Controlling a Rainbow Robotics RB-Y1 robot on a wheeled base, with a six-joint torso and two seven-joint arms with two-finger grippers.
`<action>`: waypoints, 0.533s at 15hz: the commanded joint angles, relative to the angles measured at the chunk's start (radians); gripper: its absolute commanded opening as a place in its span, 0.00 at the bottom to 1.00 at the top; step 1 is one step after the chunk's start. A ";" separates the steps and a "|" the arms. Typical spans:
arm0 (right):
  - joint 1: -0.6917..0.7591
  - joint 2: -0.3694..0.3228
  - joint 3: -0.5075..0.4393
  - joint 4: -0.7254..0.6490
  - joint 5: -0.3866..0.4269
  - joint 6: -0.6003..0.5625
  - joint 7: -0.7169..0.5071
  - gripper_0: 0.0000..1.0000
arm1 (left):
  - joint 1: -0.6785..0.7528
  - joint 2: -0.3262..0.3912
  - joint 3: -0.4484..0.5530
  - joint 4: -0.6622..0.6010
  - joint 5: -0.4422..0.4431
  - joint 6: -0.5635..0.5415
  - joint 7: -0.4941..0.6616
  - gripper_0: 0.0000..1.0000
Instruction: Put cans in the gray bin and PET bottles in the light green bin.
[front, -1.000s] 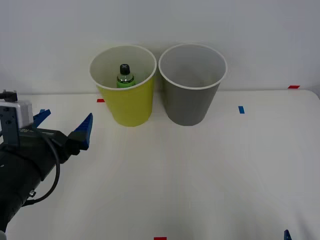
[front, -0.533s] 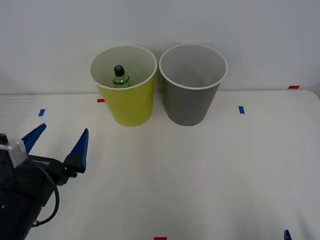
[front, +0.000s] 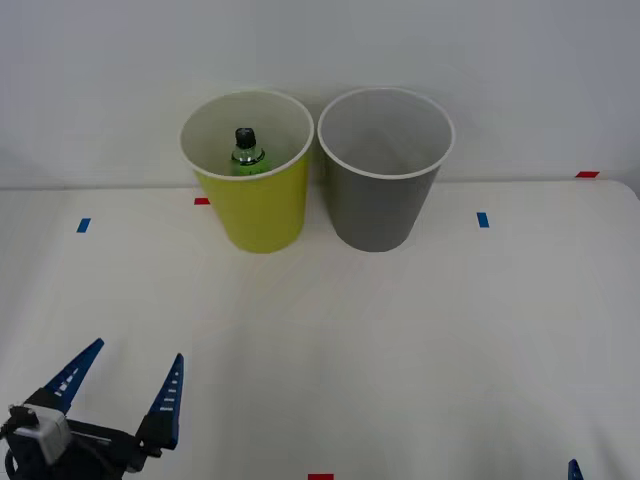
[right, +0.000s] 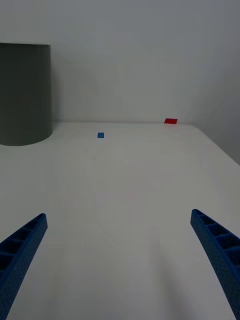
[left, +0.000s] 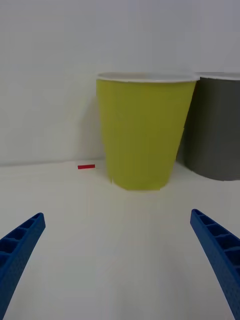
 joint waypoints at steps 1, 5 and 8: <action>0.000 0.000 0.000 0.000 0.000 0.000 0.000 1.00 | 0.018 0.011 -0.033 0.051 -0.021 -0.007 -0.003 1.00; 0.000 0.000 0.000 0.000 0.000 0.000 0.000 1.00 | 0.095 0.017 -0.045 0.060 -0.106 -0.024 -0.018 1.00; 0.000 0.000 0.000 0.000 0.000 0.000 0.000 1.00 | 0.132 -0.038 -0.010 0.132 -0.225 -0.125 -0.019 1.00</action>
